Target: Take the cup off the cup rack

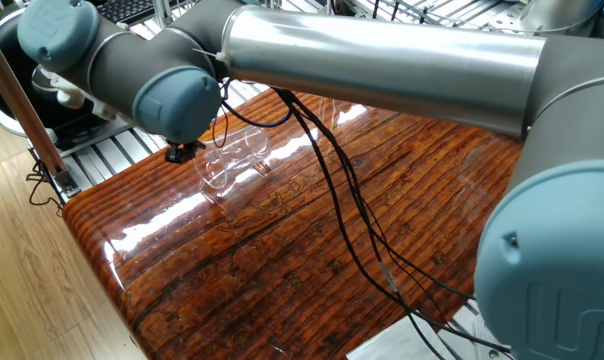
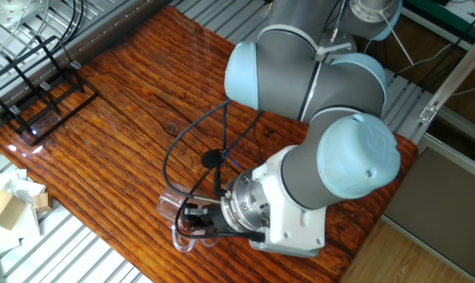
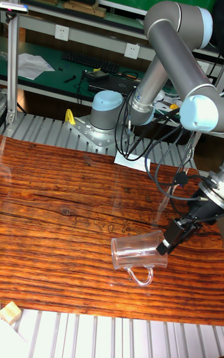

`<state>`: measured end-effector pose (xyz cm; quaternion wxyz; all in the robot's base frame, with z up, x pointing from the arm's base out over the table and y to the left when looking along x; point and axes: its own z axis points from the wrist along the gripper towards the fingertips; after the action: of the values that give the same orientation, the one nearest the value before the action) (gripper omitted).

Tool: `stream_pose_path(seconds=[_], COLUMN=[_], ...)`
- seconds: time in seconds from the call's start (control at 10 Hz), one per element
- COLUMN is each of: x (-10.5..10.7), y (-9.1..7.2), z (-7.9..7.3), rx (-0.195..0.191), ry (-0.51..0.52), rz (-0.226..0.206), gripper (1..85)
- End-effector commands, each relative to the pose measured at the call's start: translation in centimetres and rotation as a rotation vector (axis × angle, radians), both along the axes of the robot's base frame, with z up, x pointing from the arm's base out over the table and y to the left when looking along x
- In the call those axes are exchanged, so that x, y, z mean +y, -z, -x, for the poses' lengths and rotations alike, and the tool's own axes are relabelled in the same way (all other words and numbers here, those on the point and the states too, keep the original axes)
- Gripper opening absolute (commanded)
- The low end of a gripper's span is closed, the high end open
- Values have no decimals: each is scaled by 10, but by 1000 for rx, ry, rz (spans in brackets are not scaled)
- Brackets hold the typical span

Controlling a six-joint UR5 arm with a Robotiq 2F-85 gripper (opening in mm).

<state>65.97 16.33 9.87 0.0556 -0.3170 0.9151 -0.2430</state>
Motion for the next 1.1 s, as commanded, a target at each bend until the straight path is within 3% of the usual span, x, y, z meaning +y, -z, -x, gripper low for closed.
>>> stream_pose_path(seconds=[0.0,1.0], x=[-8,-44], y=[-7,-35], z=[-1,-12], rx=[13,25], ry=[-57,-211], rz=[-16,-52], gripper=[350,350])
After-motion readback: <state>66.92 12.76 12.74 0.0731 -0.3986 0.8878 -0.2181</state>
